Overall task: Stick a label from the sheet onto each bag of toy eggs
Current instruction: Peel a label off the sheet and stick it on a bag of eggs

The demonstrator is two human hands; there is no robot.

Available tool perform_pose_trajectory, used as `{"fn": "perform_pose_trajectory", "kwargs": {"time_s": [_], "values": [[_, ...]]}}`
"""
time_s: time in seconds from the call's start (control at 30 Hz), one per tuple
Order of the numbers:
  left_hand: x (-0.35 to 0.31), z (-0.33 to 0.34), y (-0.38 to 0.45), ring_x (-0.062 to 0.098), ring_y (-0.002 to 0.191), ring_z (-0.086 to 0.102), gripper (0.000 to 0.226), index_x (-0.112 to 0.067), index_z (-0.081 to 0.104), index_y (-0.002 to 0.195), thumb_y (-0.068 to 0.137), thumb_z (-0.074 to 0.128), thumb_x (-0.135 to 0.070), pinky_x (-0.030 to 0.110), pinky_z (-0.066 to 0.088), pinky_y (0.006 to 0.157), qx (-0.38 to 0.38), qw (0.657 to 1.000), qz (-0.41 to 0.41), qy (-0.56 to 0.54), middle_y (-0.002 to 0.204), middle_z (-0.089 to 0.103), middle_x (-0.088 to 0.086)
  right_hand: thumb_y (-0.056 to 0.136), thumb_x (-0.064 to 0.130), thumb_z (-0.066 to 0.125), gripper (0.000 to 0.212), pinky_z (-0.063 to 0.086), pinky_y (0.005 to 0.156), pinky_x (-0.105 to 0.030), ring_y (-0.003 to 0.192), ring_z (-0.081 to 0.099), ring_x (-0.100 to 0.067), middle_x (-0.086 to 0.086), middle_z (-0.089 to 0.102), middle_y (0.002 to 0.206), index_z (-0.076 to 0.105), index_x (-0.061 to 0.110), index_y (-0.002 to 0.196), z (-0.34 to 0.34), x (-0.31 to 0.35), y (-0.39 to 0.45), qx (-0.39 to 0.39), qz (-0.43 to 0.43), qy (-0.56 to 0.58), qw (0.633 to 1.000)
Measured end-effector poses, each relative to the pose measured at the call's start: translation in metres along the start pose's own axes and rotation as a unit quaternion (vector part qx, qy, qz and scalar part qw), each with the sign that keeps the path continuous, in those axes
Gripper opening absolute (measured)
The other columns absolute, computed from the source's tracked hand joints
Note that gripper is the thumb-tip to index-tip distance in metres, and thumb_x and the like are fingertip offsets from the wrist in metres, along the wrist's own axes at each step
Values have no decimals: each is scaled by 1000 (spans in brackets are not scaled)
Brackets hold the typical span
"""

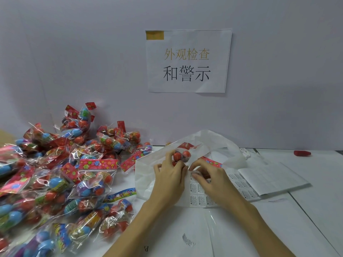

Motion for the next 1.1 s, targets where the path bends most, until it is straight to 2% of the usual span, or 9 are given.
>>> {"fn": "perform_pose_trajectory", "kwargs": {"time_s": [0.2, 0.3, 0.37, 0.5, 0.7, 0.9, 1.0, 1.03, 1.1], "values": [[4, 2, 1, 21, 115, 49, 22, -21, 62, 97, 110, 45, -26, 33, 23, 100, -2, 1000, -11, 2, 143, 40, 1, 97, 15, 67, 22, 44, 61, -22, 62, 48, -13, 6, 55, 67, 56, 34, 94, 0, 0, 0, 0, -1, -10, 1000], [3, 1, 2, 21, 114, 49, 21, -21, 62, 96, 110, 47, -24, 31, 20, 96, -6, 1000, -9, 1, 140, 41, 1, 99, 22, 67, 16, 47, 62, -22, 63, 53, -13, 6, 59, 69, 60, 37, 101, 1, -1, -1, 0, 5, 0, 1000], [3, 0, 2, 21, 116, 49, 21, -21, 61, 96, 110, 46, -25, 30, 20, 96, -3, 1000, -11, 1, 141, 41, 2, 99, 22, 69, 16, 52, 67, -24, 69, 61, -12, 7, 64, 74, 65, 37, 103, 1, -1, 0, -2, 6, 1, 1000], [6, -1, 2, 20, 118, 48, 23, -20, 63, 101, 111, 44, -26, 32, 24, 98, 4, 1000, -24, -2, 145, 40, 1, 95, 13, 75, 21, 52, 75, -10, 89, 73, -3, 21, 71, 94, 71, 34, 98, -3, 4, 1, -21, -1, 14, 1000], [6, -1, 3, 19, 121, 45, 25, -20, 64, 106, 112, 41, -28, 38, 30, 108, 18, 999, -31, -1, 149, 37, 0, 93, 13, 77, 23, 59, 79, -20, 87, 74, -3, 20, 70, 88, 67, 33, 95, -7, 5, 1, -33, -2, 5, 999], [3, -5, 3, 17, 116, 49, 24, -18, 65, 104, 111, 43, -27, 30, 25, 98, 4, 1000, -22, -13, 146, 39, 1, 94, 14, 75, 20, 58, 77, -33, 83, 69, -10, 15, 67, 89, 64, 31, 92, -5, 11, 0, -34, -22, -24, 999], [4, -7, 5, 19, 108, 55, 17, -14, 67, 102, 108, 53, -22, 33, 39, 99, -12, 999, -14, -43, 142, 41, 2, 95, 11, 74, 18, 57, 90, -30, 99, 69, -11, 14, 70, 99, 68, 27, 91, -12, 15, 1, -68, -24, 17, 997], [6, -9, 6, 16, 102, 58, 11, -12, 68, 103, 105, 60, -19, 31, 46, 96, -20, 997, -16, -66, 140, 42, 2, 95, 10, 74, 17, 56, 94, -26, 106, 69, -11, 14, 71, 107, 69, 26, 92, -18, 15, 1, -92, -12, 60, 994], [11, -15, 7, -1, 95, 57, 11, -10, 70, 108, 98, 71, -15, 12, 48, 90, -43, 992, -33, -111, 137, 42, 2, 95, 11, 73, 14, 55, 94, -21, 109, 71, -11, 10, 74, 114, 71, 25, 94, -30, 12, 2, -139, 19, 150, 979]]}}
Point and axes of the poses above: each hand's wrist, its own y-axis towards the middle knuckle, its own z-axis out of the palm, x = y × z, the point moved 8 cm from there along y, towards the middle knuckle
